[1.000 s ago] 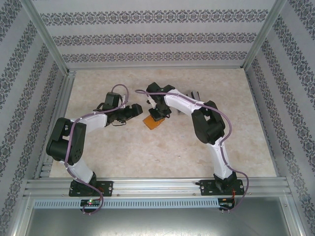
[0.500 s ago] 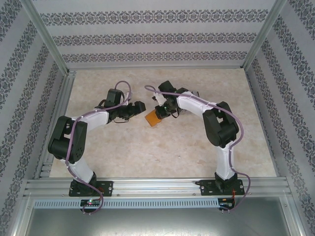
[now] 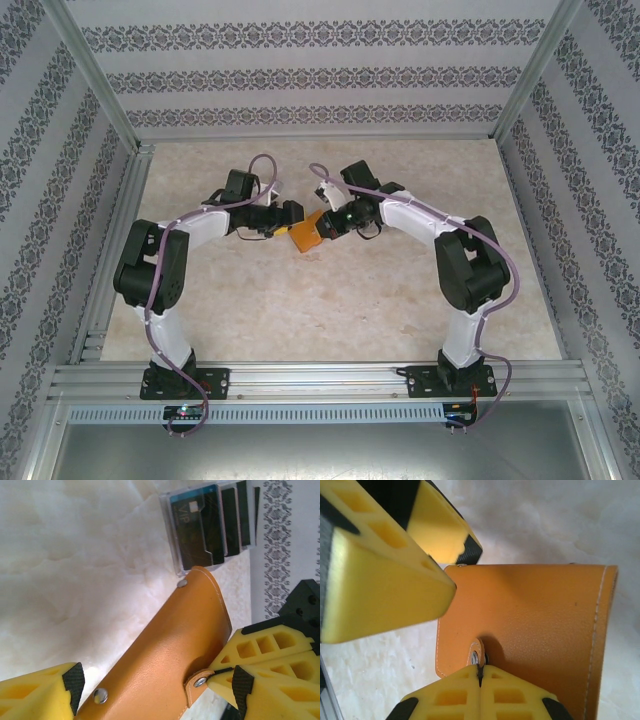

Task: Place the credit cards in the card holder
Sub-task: Pick up the card holder from the center of the table, then pass the card holder.

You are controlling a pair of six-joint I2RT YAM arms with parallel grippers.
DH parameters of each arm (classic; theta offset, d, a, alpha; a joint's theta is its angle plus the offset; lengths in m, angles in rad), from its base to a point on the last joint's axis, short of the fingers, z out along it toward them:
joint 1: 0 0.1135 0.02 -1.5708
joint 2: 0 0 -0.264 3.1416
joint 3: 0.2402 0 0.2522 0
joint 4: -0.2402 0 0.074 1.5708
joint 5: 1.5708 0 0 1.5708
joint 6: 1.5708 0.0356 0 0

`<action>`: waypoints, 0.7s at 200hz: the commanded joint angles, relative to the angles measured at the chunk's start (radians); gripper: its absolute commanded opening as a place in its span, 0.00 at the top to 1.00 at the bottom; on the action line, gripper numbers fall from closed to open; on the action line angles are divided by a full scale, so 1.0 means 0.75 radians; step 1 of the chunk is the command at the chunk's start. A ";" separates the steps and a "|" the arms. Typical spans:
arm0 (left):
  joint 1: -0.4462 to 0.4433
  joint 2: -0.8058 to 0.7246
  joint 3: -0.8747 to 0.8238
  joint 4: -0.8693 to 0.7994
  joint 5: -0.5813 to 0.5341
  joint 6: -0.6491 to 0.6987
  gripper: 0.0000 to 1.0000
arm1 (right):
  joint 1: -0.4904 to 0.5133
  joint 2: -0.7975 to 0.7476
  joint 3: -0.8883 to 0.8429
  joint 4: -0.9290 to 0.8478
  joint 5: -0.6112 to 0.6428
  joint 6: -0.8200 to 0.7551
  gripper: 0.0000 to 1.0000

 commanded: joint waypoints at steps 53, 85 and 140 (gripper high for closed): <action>0.009 0.042 0.033 0.089 0.287 -0.040 0.43 | -0.055 -0.071 -0.053 0.149 -0.163 0.039 0.99; 0.010 0.053 0.005 0.275 0.333 -0.174 0.50 | -0.062 -0.073 -0.079 0.239 -0.187 0.110 0.99; 0.011 0.055 0.014 0.240 0.314 -0.139 0.81 | -0.072 -0.071 -0.084 0.305 -0.132 0.187 0.97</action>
